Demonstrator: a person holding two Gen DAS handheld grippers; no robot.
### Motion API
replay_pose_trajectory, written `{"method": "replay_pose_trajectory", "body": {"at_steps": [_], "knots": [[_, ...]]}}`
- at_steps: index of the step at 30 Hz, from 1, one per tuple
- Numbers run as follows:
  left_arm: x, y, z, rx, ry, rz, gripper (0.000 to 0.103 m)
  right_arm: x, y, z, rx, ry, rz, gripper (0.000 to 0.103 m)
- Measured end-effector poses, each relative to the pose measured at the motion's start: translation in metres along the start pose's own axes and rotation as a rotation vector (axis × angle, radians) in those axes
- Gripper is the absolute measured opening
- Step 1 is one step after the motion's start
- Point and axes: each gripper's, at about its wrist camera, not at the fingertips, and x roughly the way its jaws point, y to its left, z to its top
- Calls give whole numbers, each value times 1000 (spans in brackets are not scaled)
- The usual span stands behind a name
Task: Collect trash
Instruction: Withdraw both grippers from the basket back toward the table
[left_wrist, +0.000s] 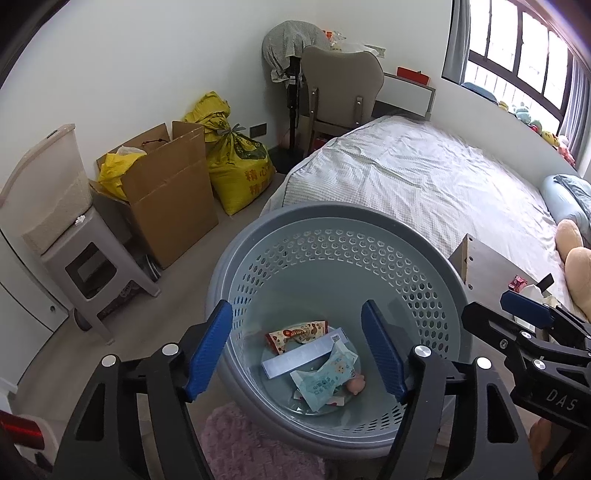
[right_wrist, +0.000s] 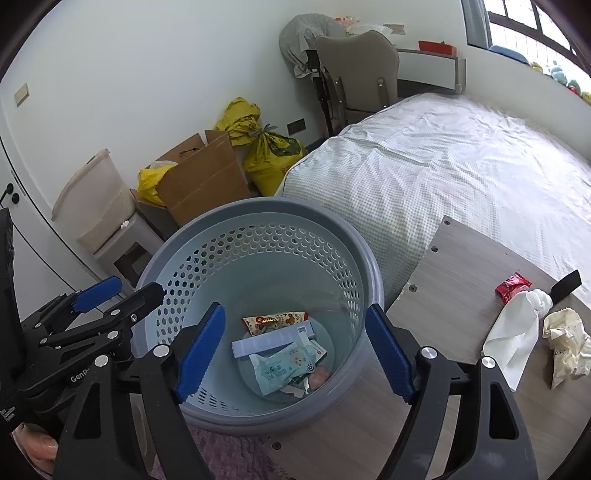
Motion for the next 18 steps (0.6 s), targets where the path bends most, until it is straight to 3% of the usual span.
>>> {"method": "replay_pose_trajectory", "body": {"at_steps": [18], "knots": [[-21,-9,-12,5,-28,51,74,-23,-10,-16,21,-33,-26,81]]}}
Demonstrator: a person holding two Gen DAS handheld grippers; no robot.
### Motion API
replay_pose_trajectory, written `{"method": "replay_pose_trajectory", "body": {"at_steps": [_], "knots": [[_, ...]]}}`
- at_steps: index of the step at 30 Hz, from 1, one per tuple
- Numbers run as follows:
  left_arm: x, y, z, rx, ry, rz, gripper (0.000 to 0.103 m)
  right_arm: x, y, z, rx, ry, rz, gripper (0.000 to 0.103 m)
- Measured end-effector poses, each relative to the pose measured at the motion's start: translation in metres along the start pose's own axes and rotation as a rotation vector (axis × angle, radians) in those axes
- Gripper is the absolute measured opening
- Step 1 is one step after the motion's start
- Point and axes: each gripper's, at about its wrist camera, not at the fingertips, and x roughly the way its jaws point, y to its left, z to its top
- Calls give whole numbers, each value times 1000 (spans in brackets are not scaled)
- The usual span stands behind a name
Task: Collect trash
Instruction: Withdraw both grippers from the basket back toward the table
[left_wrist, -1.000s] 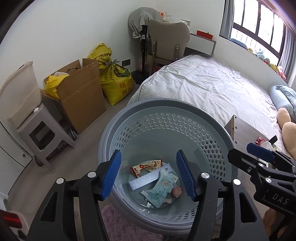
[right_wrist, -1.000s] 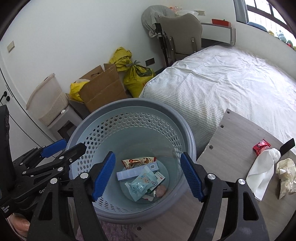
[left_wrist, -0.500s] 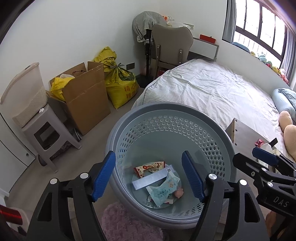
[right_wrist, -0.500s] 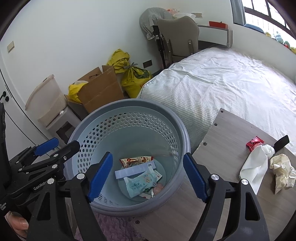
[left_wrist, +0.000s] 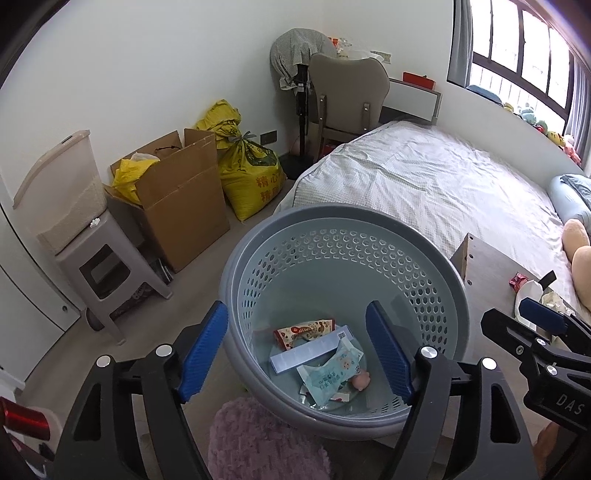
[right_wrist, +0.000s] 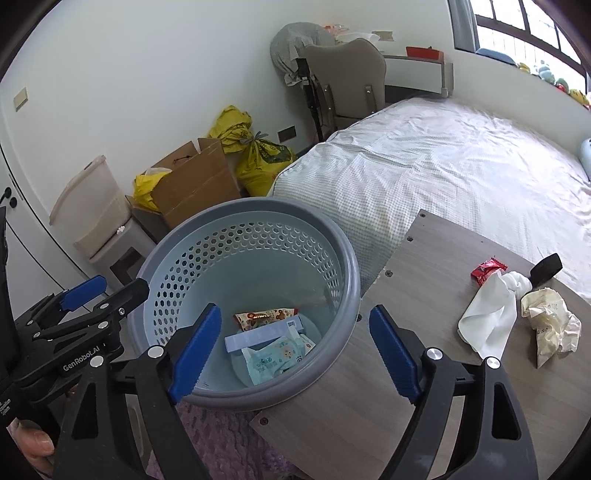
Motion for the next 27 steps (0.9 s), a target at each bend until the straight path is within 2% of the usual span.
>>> {"method": "replay_pose_trajectory", "body": {"at_steps": [10,27], "knots": [[-10,-29,-11,33,-7,-33,74,-23,-28,-17,42,-20,-37,83],[-25,-121,-25,174,-11,-159,74,-76,-123,-64,201,-34,-202,83]]}}
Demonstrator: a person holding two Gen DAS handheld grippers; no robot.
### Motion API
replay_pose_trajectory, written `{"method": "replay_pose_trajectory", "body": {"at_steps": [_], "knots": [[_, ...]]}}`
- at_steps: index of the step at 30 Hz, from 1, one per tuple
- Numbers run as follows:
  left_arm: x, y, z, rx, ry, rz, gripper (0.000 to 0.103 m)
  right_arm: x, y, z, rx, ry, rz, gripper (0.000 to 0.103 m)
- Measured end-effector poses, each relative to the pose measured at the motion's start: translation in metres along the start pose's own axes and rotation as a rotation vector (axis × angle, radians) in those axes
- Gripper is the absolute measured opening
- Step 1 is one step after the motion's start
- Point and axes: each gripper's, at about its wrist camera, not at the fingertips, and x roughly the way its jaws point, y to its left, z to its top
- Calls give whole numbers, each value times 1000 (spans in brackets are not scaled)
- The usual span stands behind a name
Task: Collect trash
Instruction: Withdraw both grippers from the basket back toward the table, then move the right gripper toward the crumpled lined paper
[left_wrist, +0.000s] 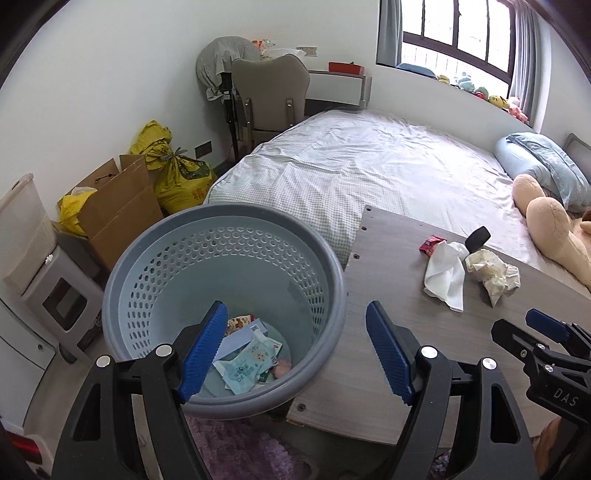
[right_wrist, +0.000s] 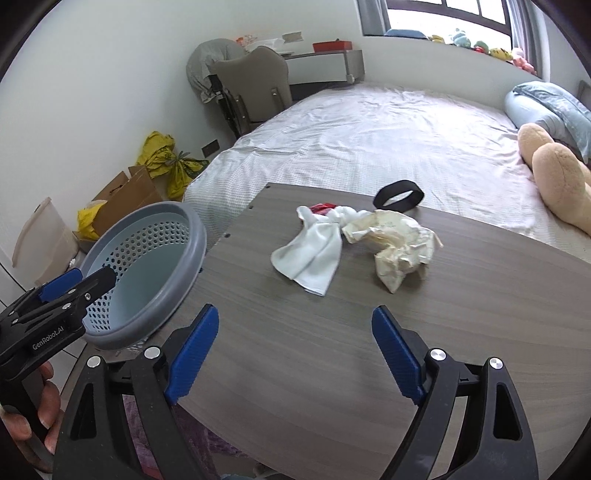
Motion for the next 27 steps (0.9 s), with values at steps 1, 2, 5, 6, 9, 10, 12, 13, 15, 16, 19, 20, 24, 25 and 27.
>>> {"method": "replay_pose_trajectory", "body": {"at_steps": [1,2,5,6,9,10,12,13,15,16,19,20,24,25,27], "knots": [[0,-5,1,8,0,-7,74,-1,-7,-1,9,-2,-7,83],[1,-9,1,14,0,-12,74,-2,-13,-1,21,-4,-15,83],[3,-21,2,28,5,-30,74,-4,-31,-2,53,-9,-32,83],[4,-26,2,34,8,-35,74,-4,-35,-3,61,-10,-37,83],[7,-38,4,51,15,-42,74,-2,-49,-1,83,-9,-49,83],[8,-42,4,57,17,-46,74,-2,-53,-1,90,-9,-52,83],[9,-47,5,66,18,-50,74,-2,-60,-1,105,-8,-54,83],[11,-50,6,70,19,-51,74,-2,-63,-1,110,-7,-55,83],[14,-55,8,77,22,-58,74,0,-69,0,118,-5,-57,83],[16,-59,9,81,25,-61,74,1,-71,1,121,-5,-57,83],[25,-67,12,91,36,-71,74,5,-76,5,126,-2,-63,83],[28,-70,13,95,41,-74,74,7,-78,6,128,0,-66,83],[41,-80,16,108,58,-80,74,17,-87,12,140,9,-70,83],[45,-82,17,108,63,-84,74,19,-89,13,144,11,-72,83],[52,-87,18,110,72,-87,74,24,-93,16,149,17,-73,83]]}}
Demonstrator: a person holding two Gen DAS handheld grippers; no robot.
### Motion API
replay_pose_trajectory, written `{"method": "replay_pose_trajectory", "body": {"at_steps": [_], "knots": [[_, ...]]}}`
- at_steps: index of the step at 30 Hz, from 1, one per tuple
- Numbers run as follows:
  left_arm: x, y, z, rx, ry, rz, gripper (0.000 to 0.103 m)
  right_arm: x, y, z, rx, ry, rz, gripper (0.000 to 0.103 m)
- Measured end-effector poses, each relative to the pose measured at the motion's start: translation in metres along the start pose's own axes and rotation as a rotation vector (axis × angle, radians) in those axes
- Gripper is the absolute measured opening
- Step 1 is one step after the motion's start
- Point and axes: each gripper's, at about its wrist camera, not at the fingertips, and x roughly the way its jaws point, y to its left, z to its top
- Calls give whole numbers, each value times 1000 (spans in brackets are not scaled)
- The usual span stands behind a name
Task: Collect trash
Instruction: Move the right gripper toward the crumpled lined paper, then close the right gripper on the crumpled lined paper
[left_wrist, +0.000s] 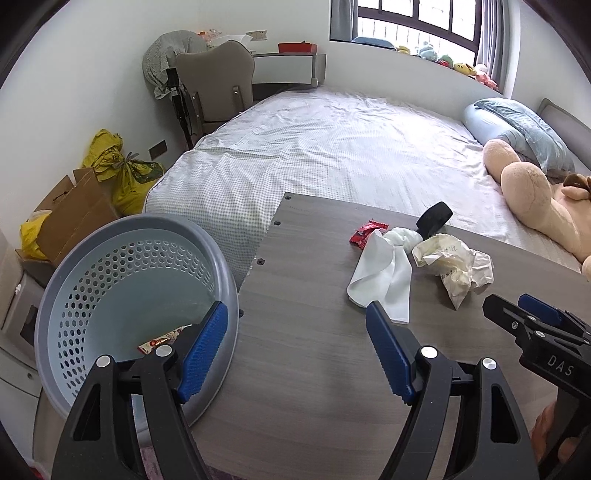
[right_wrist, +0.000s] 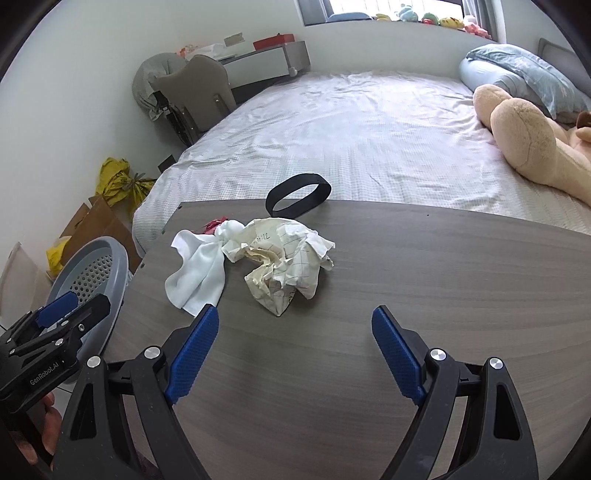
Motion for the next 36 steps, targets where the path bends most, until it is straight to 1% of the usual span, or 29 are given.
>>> {"method": "replay_pose_trajectory", "body": {"at_steps": [8,15,21,31,34,36], "knots": [[29,-11,10,14,41,-12,74,22,-8,16,-2,23,-6,83],[49,-17,19,19,67,-24,74,37,-4,26,-11,36,-4,83],[58,-18,23,22,76,-22,74,49,-1,28,-25,53,-14,83],[60,-17,25,17,76,-21,74,62,2,29,-46,72,-38,83],[60,-16,25,17,76,-23,74,64,4,30,-51,70,-41,80],[60,-17,25,18,77,-23,74,64,4,31,-56,66,-38,73]]}}
